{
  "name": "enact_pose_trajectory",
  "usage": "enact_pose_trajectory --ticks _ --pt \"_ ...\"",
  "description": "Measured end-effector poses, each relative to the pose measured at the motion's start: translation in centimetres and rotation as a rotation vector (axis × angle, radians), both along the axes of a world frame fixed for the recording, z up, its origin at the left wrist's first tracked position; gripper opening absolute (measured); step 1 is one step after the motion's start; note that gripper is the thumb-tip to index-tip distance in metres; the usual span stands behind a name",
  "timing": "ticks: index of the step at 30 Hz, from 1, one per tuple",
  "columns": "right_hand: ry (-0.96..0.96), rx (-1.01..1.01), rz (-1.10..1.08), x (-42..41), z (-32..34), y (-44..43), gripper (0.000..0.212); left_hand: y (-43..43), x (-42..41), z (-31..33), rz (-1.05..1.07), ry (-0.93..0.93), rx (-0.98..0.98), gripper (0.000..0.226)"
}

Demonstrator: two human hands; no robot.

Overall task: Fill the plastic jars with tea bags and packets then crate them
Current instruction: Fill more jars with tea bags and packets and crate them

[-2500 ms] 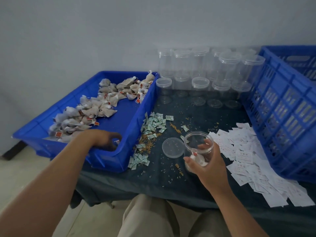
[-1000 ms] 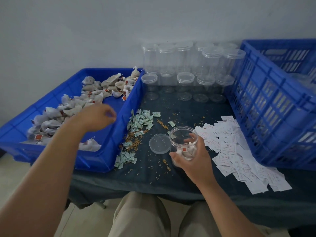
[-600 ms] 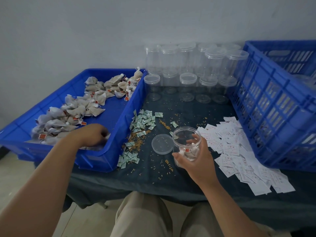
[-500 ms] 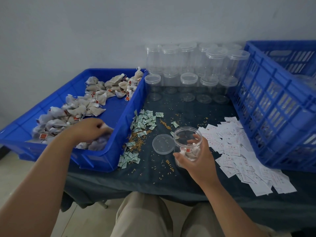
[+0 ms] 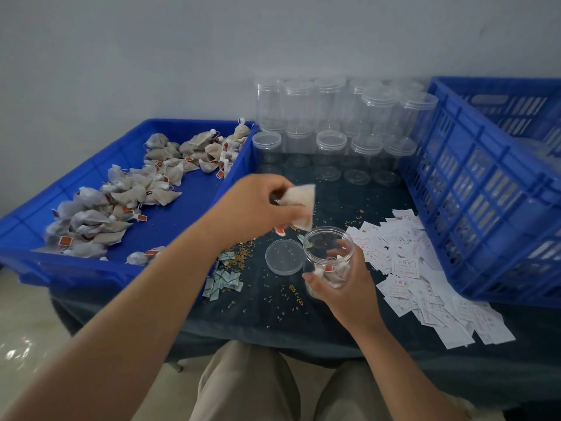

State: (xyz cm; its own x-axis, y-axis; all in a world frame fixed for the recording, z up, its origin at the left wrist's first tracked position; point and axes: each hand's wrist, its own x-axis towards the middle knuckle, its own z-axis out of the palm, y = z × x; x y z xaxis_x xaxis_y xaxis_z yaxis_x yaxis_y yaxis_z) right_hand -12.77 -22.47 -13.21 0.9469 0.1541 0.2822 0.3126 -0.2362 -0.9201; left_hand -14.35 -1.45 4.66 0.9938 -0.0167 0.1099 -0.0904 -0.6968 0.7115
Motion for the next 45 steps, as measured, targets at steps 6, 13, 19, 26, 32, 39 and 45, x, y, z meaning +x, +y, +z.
enact_pose_trajectory --ticks 6,13,19,26,32,39,45 --pt "-0.011 -0.017 0.008 0.2 -0.2 0.0 0.076 5.3 0.6 -1.1 0.211 -0.092 -0.12 0.016" --pt "-0.006 -0.003 0.011 0.3 -0.6 0.0 0.084 17.2 -1.6 -5.4 0.161 0.85 0.679 0.02" --pt "0.001 -0.007 0.002 0.3 -0.5 0.0 0.083 18.5 -2.3 -7.0 0.259 0.56 0.603 0.015" --pt "-0.011 -0.002 0.004 0.4 -0.6 0.1 0.09 15.4 -1.9 -3.4 0.543 0.034 -0.186 0.018" --pt "-0.011 0.002 -0.007 0.4 -0.5 0.1 0.081 6.3 -1.9 0.3 0.204 -0.131 -0.303 0.024" --pt "-0.011 0.016 0.003 0.2 -0.3 0.1 0.08 -1.0 0.7 -1.9 -0.012 0.026 -0.29 0.012" --pt "0.005 0.005 0.013 0.2 -0.4 0.0 0.083 6.2 2.0 -2.6 0.199 0.071 0.219 0.015"
